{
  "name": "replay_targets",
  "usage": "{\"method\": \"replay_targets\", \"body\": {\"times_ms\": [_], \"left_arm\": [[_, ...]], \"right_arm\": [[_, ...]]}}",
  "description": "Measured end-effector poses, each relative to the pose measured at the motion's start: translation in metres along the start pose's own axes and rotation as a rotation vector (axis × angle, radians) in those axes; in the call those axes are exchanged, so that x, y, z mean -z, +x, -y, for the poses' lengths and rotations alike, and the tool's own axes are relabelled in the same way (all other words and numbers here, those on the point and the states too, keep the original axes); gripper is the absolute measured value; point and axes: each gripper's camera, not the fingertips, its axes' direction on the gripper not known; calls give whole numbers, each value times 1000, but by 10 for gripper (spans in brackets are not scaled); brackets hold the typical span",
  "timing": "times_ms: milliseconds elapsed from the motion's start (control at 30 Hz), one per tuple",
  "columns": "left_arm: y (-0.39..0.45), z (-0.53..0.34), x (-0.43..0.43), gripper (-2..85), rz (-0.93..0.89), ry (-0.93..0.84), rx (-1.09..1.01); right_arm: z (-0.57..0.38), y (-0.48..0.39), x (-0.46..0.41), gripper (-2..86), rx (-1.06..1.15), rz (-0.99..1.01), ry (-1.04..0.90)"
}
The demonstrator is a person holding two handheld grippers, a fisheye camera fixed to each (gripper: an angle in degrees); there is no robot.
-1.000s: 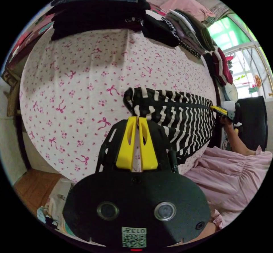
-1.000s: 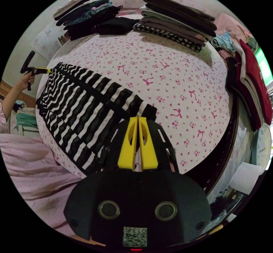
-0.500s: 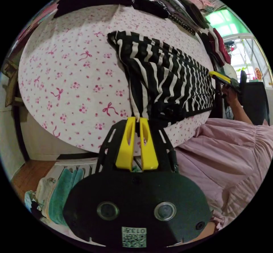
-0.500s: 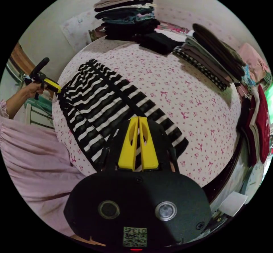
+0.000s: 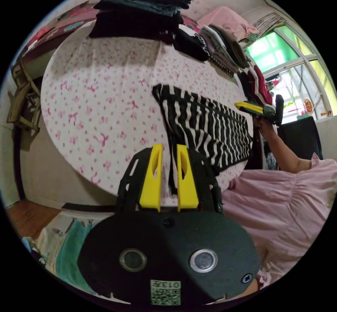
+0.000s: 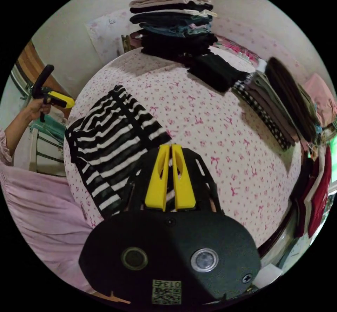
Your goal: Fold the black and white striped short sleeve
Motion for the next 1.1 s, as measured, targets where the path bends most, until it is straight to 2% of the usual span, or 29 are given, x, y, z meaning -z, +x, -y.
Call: {"method": "replay_targets", "body": {"times_ms": [133, 267, 367, 500, 633, 700, 833, 933, 1100], "left_arm": [[6, 61, -15, 90, 13, 60, -12], [12, 108, -51, 80, 28, -18, -37], [20, 115, -60, 43, 120, -40, -61], [27, 109, -47, 17, 108, 8, -59], [42, 102, -34, 15, 149, 56, -79], [48, 101, -31, 20, 198, 78, -90], [35, 98, -26, 51, 120, 120, 25], [40, 82, -10, 52, 103, 171, 47], [74, 46, 3, 43, 67, 112, -24]], "right_arm": [[65, -19, -33, 33, 113, 73, -17], [109, -41, -61, 47, 225, 119, -39], [133, -58, -83, 54, 326, 144, -65], [147, -68, -110, 22, 405, 158, -106], [155, -46, -105, 7, 334, 162, -66], [159, -15, -103, 5, 198, 251, -42], [154, 41, -110, 5, -27, 323, -47], [142, 49, -85, 7, 4, 321, 11], [92, 21, -36, 20, 167, 336, 63]]}}
